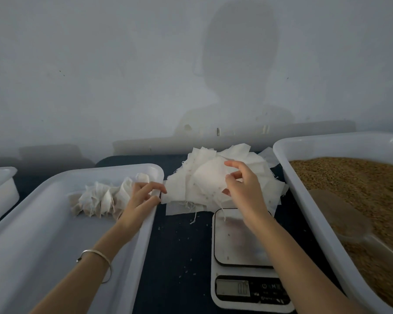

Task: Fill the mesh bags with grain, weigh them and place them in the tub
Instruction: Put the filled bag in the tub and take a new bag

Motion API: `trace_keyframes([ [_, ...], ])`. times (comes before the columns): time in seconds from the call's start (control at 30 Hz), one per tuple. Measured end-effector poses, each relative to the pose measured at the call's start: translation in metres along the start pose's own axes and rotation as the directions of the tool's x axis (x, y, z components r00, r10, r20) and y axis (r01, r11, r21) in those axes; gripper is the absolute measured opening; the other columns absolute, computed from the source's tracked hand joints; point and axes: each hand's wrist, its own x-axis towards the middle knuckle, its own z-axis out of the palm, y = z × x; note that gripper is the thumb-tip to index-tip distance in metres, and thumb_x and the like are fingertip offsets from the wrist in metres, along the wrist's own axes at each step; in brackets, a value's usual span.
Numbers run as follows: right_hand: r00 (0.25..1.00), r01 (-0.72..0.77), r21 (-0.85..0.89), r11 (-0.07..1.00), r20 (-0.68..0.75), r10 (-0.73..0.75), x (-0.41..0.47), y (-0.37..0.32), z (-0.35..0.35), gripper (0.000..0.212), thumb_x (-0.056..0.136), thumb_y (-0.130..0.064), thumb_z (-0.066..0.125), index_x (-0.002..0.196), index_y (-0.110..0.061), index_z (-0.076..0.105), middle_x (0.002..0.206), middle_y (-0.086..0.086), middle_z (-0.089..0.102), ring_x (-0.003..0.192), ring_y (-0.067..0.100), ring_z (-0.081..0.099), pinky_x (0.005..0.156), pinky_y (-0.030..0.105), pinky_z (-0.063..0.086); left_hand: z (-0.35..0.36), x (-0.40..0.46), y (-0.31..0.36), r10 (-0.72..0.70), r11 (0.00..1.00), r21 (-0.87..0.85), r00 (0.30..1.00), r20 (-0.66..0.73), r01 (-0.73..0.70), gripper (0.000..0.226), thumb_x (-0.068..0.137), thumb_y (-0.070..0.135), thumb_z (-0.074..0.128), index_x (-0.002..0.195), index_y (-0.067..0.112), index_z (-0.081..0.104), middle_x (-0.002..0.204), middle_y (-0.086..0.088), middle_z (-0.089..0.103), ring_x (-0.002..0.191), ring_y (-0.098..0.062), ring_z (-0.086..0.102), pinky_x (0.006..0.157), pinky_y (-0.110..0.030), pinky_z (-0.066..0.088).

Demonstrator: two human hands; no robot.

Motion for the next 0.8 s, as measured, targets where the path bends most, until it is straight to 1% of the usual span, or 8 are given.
trace_keyframes([
  [0.1, 0.992, -0.117, 0.268, 0.956, -0.006, 0.123, -0.007, -0.005, -0.009, 0.035, 0.091, -0.002, 0.046, 0.114, -0.024, 0.061, 0.086, 0.001, 0.052, 0.075, 0.008, 0.059, 0.068, 0.025, 0.058, -0.003, -0.003, 0.004, -0.021, 0.999, 0.035, 0.999, 0.026, 0.02, 0.032, 0.072, 0.031, 0.045, 0.098, 0.021, 0.061, 0.121, -0.013, 0.039, 0.091, -0.001, 0.044, 0.082, -0.005, 0.033],
  [0.2, 0.978, -0.197, 0.548, 0.813, 0.052, 0.202, -0.016, -0.014, -0.02, 0.031, 0.092, 0.003, 0.047, 0.108, -0.02, 0.062, 0.094, 0.008, 0.058, 0.089, 0.02, 0.064, 0.065, 0.024, 0.056, -0.009, 0.0, 0.016, 0.029, 0.984, 0.175, 0.998, 0.052, -0.038, 0.033, 0.071, 0.031, 0.049, 0.102, 0.028, 0.057, 0.122, -0.006, 0.037, 0.102, -0.014, 0.044, 0.088, -0.021, 0.04],
  [0.33, 0.964, -0.244, 0.794, 0.557, 0.139, 0.225, -0.036, -0.024, -0.036, 0.026, 0.095, 0.001, 0.048, 0.109, -0.015, 0.063, 0.098, 0.009, 0.069, 0.083, 0.02, 0.07, 0.069, 0.029, 0.057, 0.009, 0.019, 0.06, 0.199, 0.977, 0.117, 0.964, -0.178, -0.18, 0.028, 0.091, 0.039, 0.058, 0.115, 0.027, 0.047, 0.12, 0.004, 0.042, 0.102, -0.007, 0.05, 0.081, -0.014, 0.04],
  [0.4, 0.972, -0.218, 0.85, 0.48, 0.148, 0.181, -0.048, -0.026, -0.042, 0.026, 0.096, 0.0, 0.047, 0.111, -0.014, 0.062, 0.097, 0.008, 0.072, 0.081, 0.019, 0.07, 0.066, 0.029, 0.057, 0.034, 0.025, 0.091, 0.048, 0.995, -0.077, 0.991, -0.125, -0.058, 0.022, 0.095, 0.049, 0.047, 0.105, 0.029, 0.048, 0.114, 0.004, 0.052, 0.099, -0.006, 0.056, 0.079, -0.019, 0.047],
  [0.47, 0.985, -0.157, 0.877, 0.455, 0.107, 0.134, -0.057, -0.03, -0.049, 0.026, 0.096, -0.001, 0.047, 0.112, -0.013, 0.062, 0.097, 0.008, 0.072, 0.082, 0.019, 0.071, 0.065, 0.027, 0.057, 0.061, 0.026, 0.117, -0.214, 0.955, -0.171, 0.962, 0.167, 0.242, 0.042, 0.091, 0.067, 0.034, 0.1, 0.03, 0.053, 0.111, -0.001, 0.062, 0.093, -0.014, 0.066, 0.074, -0.031, 0.055],
  [0.57, 0.995, 0.01, 0.833, 0.553, -0.065, 0.08, -0.065, -0.038, -0.066, 0.026, 0.096, 0.0, 0.046, 0.108, -0.016, 0.063, 0.1, 0.01, 0.064, 0.077, 0.018, 0.07, 0.064, 0.027, 0.056, 0.092, 0.022, 0.138, -0.315, 0.804, -0.256, 0.75, 0.582, 0.536, 0.076, 0.086, 0.077, 0.025, 0.113, 0.015, 0.061, 0.102, -0.009, 0.072, 0.085, -0.022, 0.073, 0.063, -0.029, 0.056],
  [0.63, 0.98, 0.118, 0.739, 0.663, -0.193, 0.04, -0.067, -0.04, -0.079, 0.028, 0.096, 0.001, 0.045, 0.106, -0.019, 0.063, 0.104, 0.012, 0.059, 0.08, 0.018, 0.069, 0.065, 0.026, 0.056, 0.106, 0.015, 0.144, -0.237, 0.717, -0.358, 0.692, 0.682, 0.598, 0.07, 0.093, 0.068, 0.027, 0.106, 0.01, 0.062, 0.088, -0.004, 0.073, 0.072, -0.015, 0.07, 0.062, -0.025, 0.053],
  [0.8, 0.949, 0.17, 0.385, 0.907, -0.311, -0.046, -0.072, -0.029, -0.102, 0.031, 0.096, -0.001, 0.048, 0.107, -0.026, 0.062, 0.094, 0.002, 0.057, 0.082, 0.008, 0.066, 0.067, 0.023, 0.056, 0.126, -0.023, 0.137, -0.128, 0.458, -0.721, 0.841, 0.526, 0.521, 0.023, 0.097, 0.026, 0.051, 0.099, 0.006, 0.063, 0.076, -0.006, 0.068, 0.058, -0.014, 0.061, 0.058, -0.026, 0.055],
])
